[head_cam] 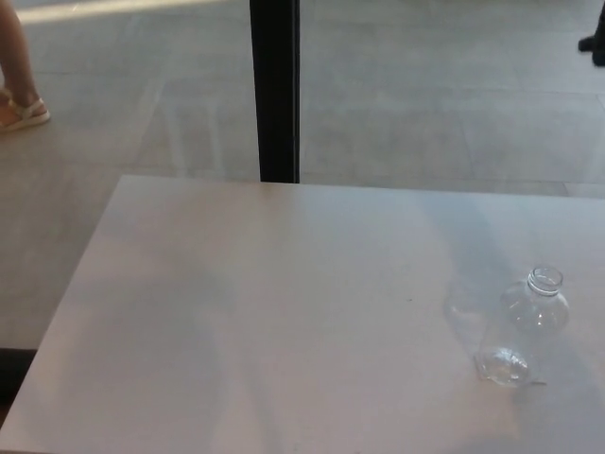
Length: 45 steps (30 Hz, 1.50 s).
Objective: The robot uses its right hand to grab and lift the lid of the spray bottle kept in the middle of the desk and places the lid on the right side of the bottle
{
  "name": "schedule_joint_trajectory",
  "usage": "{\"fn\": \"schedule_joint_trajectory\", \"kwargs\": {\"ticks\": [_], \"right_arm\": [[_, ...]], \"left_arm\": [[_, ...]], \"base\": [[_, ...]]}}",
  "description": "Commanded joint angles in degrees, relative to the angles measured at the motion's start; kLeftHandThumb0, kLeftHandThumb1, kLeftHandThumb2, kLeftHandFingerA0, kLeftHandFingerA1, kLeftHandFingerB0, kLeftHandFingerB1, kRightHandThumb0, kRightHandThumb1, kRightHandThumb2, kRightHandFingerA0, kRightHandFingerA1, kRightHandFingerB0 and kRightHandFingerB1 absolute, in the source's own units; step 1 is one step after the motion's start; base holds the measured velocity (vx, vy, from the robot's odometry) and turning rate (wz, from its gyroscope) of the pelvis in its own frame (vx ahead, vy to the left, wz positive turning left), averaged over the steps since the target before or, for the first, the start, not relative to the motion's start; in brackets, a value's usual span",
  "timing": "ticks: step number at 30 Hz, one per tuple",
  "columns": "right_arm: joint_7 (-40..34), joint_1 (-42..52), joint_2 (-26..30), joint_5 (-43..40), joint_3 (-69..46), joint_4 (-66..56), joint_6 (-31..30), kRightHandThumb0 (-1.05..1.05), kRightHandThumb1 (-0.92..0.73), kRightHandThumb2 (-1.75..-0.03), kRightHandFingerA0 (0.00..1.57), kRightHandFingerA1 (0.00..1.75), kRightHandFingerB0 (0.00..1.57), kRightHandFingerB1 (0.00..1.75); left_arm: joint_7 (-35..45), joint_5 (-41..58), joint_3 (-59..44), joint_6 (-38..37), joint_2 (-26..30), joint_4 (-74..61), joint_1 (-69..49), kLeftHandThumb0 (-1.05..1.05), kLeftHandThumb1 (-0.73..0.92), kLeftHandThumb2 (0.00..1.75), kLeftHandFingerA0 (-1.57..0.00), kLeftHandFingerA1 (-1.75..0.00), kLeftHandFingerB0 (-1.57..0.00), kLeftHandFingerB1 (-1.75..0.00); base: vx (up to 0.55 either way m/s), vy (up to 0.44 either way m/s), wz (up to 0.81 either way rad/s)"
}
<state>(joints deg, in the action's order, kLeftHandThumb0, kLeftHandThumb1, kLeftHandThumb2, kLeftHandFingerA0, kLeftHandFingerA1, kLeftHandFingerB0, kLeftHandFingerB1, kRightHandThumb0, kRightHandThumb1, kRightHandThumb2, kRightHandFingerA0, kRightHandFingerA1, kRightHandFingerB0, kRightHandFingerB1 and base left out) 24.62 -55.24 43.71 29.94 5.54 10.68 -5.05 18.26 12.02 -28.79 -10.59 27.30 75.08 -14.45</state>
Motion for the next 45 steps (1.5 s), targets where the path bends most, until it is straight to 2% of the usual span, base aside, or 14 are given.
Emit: {"fn": "schedule_joint_trajectory", "kwargs": {"ticks": [1,11,12,13,18,28,35,38,40,41,42,43,44,45], "right_arm": [[0.6,-4.0,3.1,-2.9,-4.7,4.4,-2.8,-0.22,-0.55,-1.03,0.95,1.60,0.91,1.09],[-1.2,8.1,3.9,-6.0,-10.3,6.0,-0.6,-0.18,-0.54,-1.00,0.95,1.57,0.95,1.09],[-1.6,10.6,3.9,-5.8,-10.5,5.3,-0.1,-0.17,-0.51,-1.09,1.16,1.24,0.96,1.01],[-1.5,16.6,3.4,-5.3,-10.4,3.0,-0.6,-0.23,-0.58,-0.91,0.95,1.57,0.94,0.99],[-4.1,30.0,1.5,-3.7,-9.7,-2.8,1.0,-0.24,-0.60,-0.92,0.93,1.54,0.93,1.03],[-12.8,41.0,-3.2,0.2,-4.5,1.1,6.4,-0.31,-0.62,-0.93,0.92,1.60,0.91,1.06],[-22.0,43.3,-4.6,4.0,0.0,8.5,12.7,-0.33,-0.66,-0.91,0.93,1.55,0.87,0.81],[-26.0,44.8,-5.3,6.5,2.9,10.5,14.2,-0.35,-0.75,-0.69,0.88,1.51,0.77,0.64],[-25.7,45.1,-5.3,7.9,4.7,11.0,13.0,-0.44,-0.77,-0.63,0.91,1.21,0.61,0.50],[-23.7,44.8,-5.2,9.2,6.9,11.9,11.3,-0.51,-0.57,-0.97,0.78,0.90,0.33,0.54],[-23.7,44.7,-5.1,9.3,7.2,12.0,11.2,-0.51,-0.57,-0.97,0.78,0.90,0.33,0.54],[-23.3,44.7,-4.9,9.2,7.7,11.9,10.5,-0.55,-0.72,-0.62,0.63,0.77,0.35,0.33],[-22.5,44.8,-4.9,9.5,8.5,11.9,9.3,-0.63,-0.58,-0.91,0.50,0.71,0.24,0.46],[-22.6,44.9,-4.9,9.9,9.1,11.8,8.9,-0.62,-0.70,-0.61,0.32,0.60,0.23,0.30]], "left_arm": [[0.2,0.3,-0.2,-0.9,1.4,0.0,-0.2,-0.75,0.75,0.63,-0.61,-0.45,-0.44,-0.38],[0.5,0.0,0.1,-1.3,1.4,-0.1,-0.4,-0.79,0.75,0.63,-0.62,-0.46,-0.44,-0.38],[0.4,-0.1,0.3,-1.2,1.4,0.0,-0.4,-0.77,0.75,0.63,-0.62,-0.45,-0.44,-0.37],[0.2,-0.3,0.5,-1.2,1.3,0.0,-0.5,-0.78,0.75,0.63,-0.61,-0.44,-0.44,-0.37],[0.6,0.5,-0.1,-0.5,1.5,0.2,-0.6,-0.78,0.73,0.63,-0.63,-0.46,-0.45,-0.38],[0.7,-0.3,0.6,-1.5,1.6,0.0,-0.9,-0.79,0.75,0.63,-0.61,-0.45,-0.45,-0.37],[1.0,0.6,-0.1,-0.8,1.5,0.2,-0.4,-0.78,0.74,0.63,-0.60,-0.44,-0.43,-0.37],[0.7,0.3,0.2,-0.8,1.5,0.1,-0.3,-0.77,0.74,0.63,-0.61,-0.44,-0.43,-0.37],[0.9,0.4,0.1,-0.8,1.4,0.0,-0.2,-0.77,0.74,0.63,-0.62,-0.46,-0.42,-0.37],[0.8,0.4,0.1,-0.8,1.3,0.1,0.0,-0.77,0.73,0.62,-0.62,-0.47,-0.43,-0.38],[0.7,0.4,0.1,-0.8,1.2,0.1,0.0,-0.77,0.73,0.62,-0.62,-0.47,-0.43,-0.38],[0.6,0.4,0.1,-0.7,1.2,0.1,0.1,-0.77,0.73,0.62,-0.63,-0.47,-0.44,-0.38],[0.7,0.2,0.4,-0.7,1.3,0.0,0.0,-0.79,0.74,0.63,-0.62,-0.46,-0.43,-0.38],[0.8,0.1,0.4,-0.9,1.3,-0.1,-0.1,-0.77,0.73,0.62,-0.63,-0.46,-0.45,-0.38]], "base": [[0.00,0.000,0.00],[0.00,0.000,0.00],[0.00,0.000,0.00],[0.00,0.000,0.00],[0.00,0.000,0.00],[0.00,0.000,0.00],[0.00,0.000,0.00],[0.00,0.000,0.00],[0.00,0.000,0.00],[0.00,0.000,0.00],[0.00,0.000,0.00],[0.00,0.000,0.00],[0.00,0.000,0.00],[0.00,0.000,0.00]]}}
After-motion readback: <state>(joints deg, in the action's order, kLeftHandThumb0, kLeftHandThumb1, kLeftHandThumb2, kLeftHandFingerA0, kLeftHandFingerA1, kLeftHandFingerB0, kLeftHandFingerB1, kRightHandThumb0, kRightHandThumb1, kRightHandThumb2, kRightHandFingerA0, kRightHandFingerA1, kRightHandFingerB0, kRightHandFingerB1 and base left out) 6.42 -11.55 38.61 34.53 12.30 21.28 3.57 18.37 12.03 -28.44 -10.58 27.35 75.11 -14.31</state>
